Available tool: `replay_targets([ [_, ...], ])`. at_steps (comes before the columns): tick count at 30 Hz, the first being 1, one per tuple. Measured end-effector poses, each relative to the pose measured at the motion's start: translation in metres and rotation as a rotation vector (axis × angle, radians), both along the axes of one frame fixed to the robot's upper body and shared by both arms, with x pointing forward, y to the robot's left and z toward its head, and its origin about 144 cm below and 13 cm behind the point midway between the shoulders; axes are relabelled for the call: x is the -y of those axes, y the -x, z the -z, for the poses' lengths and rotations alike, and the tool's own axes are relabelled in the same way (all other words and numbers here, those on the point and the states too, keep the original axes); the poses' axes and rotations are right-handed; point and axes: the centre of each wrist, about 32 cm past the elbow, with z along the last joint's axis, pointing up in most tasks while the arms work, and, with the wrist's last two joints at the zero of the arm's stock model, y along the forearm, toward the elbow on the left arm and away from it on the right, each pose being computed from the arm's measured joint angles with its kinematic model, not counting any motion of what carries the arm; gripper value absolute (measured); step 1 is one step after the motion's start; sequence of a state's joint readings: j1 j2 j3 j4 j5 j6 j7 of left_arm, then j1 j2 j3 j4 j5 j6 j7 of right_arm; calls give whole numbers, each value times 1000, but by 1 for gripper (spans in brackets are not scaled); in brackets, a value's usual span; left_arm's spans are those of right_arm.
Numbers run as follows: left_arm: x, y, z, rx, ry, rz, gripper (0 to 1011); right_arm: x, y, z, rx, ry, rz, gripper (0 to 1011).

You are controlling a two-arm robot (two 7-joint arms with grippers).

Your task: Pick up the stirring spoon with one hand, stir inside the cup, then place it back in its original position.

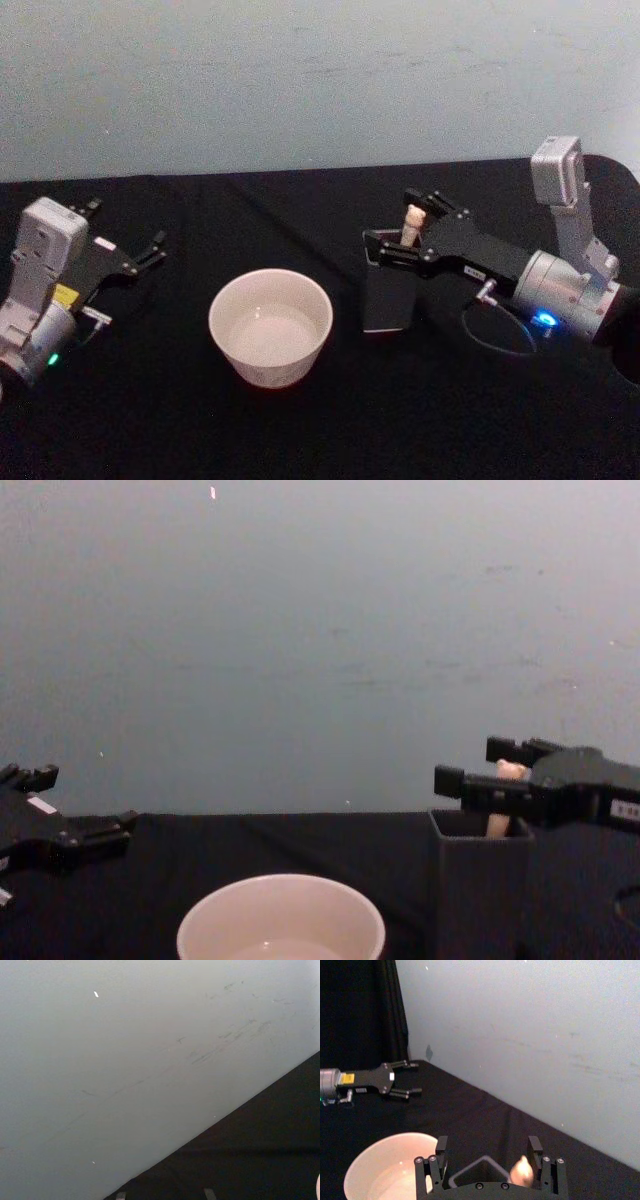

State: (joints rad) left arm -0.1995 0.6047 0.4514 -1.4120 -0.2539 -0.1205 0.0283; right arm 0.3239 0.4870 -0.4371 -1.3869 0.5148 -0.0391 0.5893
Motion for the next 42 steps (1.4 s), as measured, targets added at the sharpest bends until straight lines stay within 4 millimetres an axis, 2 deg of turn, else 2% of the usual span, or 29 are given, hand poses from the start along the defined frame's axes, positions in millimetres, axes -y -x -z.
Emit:
replay_targets([
  [9, 0, 0, 0, 0, 0, 0, 1001, 0, 0, -18, 70, -53, 3, 1000],
  [14, 0, 0, 0, 0, 0, 0, 1001, 8, 3, -27, 114, -95, 94, 1000],
  [19, 0, 0, 0, 0, 0, 0, 1001, 13, 5, -26, 128, -110, 225, 1000],
  [27, 0, 0, 0, 0, 0, 0, 1001, 13, 8, -5, 41, -58, 452, 1000],
  [36, 0, 0, 0, 0, 0, 0, 1001, 5, 11, 21, -64, 15, 488, 1000],
  [42, 0, 0, 0, 0, 0, 0, 1001, 3, 11, 28, -89, 33, 485, 1000],
])
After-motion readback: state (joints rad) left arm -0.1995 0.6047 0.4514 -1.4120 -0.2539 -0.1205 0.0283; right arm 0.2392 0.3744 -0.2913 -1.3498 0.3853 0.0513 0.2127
